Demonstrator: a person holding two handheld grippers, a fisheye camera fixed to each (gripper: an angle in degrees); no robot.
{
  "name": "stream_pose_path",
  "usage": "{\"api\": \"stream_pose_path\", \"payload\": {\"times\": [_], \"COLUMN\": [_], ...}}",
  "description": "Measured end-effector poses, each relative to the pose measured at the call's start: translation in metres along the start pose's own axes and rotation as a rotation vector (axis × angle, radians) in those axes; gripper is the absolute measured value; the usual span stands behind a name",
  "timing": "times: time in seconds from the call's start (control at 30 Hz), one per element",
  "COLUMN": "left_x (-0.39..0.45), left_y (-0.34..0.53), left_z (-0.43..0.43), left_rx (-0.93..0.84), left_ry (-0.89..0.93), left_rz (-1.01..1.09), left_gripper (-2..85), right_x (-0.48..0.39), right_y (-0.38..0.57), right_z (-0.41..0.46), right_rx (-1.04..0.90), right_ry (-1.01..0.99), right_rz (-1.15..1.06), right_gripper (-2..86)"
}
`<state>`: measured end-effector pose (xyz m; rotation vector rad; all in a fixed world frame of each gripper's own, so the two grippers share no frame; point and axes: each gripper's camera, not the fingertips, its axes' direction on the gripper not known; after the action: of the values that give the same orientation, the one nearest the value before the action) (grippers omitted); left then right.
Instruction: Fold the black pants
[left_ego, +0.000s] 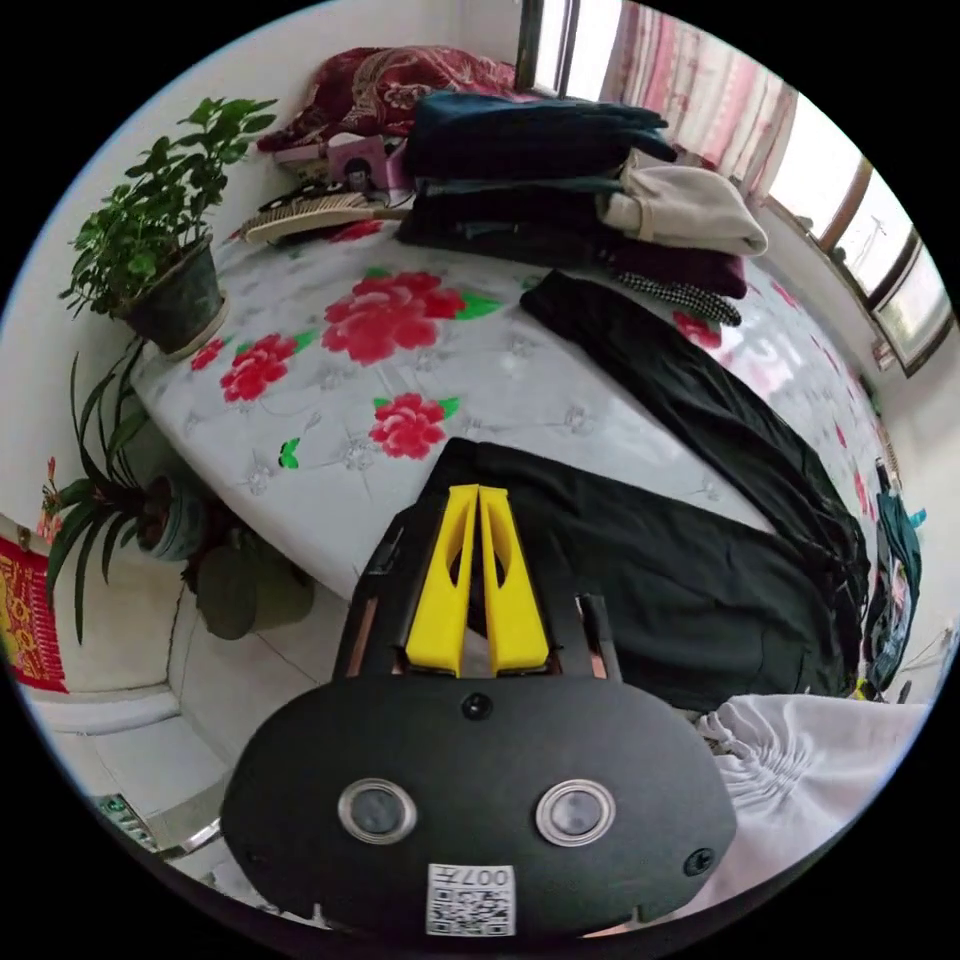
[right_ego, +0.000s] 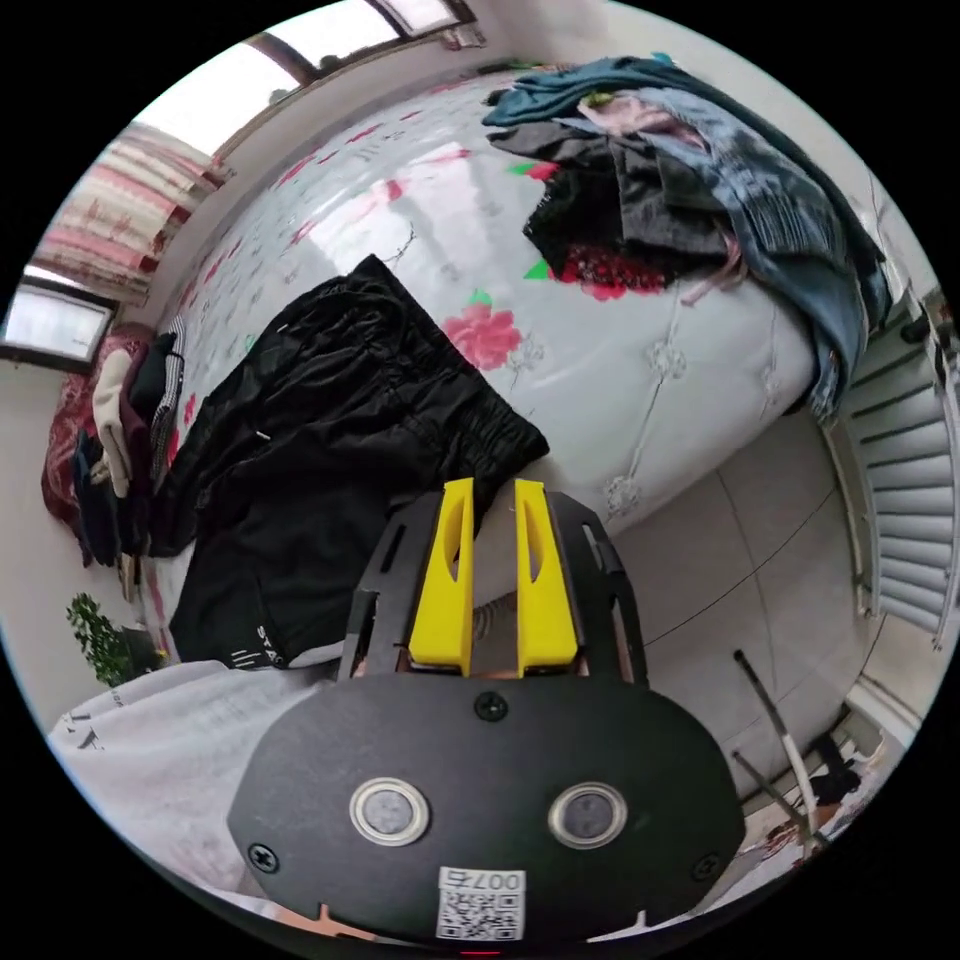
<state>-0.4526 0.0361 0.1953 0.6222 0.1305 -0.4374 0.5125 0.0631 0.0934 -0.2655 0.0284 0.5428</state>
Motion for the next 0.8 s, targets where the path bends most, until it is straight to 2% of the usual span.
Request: {"api": "stream_pose_path", "payload": {"times": [0.13,0.23,0.43,0.6,0.8], "left_x": [0.037,0.080,0.192,0.281,0.351], "left_y": [-0.040,-0.077,-0.144,-0.186,-0.185], "left_z": [0.023,0.050,0.122,0.197,0.282], "left_rx": [-0.027,-0.052,-0.118,-0.202,-0.360], "left_ry": [0.020,0.023,-0.143,-0.370,-0.376], "left_rz": [0.155,0.292,0.688,0.954,1.245], "left_gripper": [4.5,6.3,6.5,4.8,8.4], "right_x": [-0.041,-0.075,-0.156,-0.207,-0.251], "right_y": [-0.036,-0.066,-0.132,-0.182,-0.230], "right_z": [-0.008,-0.005,0.016,0.035,0.068], "right_rx": [0.003,0.015,-0.032,-0.092,-0.167], "right_ry": [0.033,-0.023,-0.075,-0.053,0.006], "right_rz": [-0.164,-0.262,-0.460,-0.574,-0.729], "right_gripper": [4.4,5.0,6.3,7.5,8.5]}}
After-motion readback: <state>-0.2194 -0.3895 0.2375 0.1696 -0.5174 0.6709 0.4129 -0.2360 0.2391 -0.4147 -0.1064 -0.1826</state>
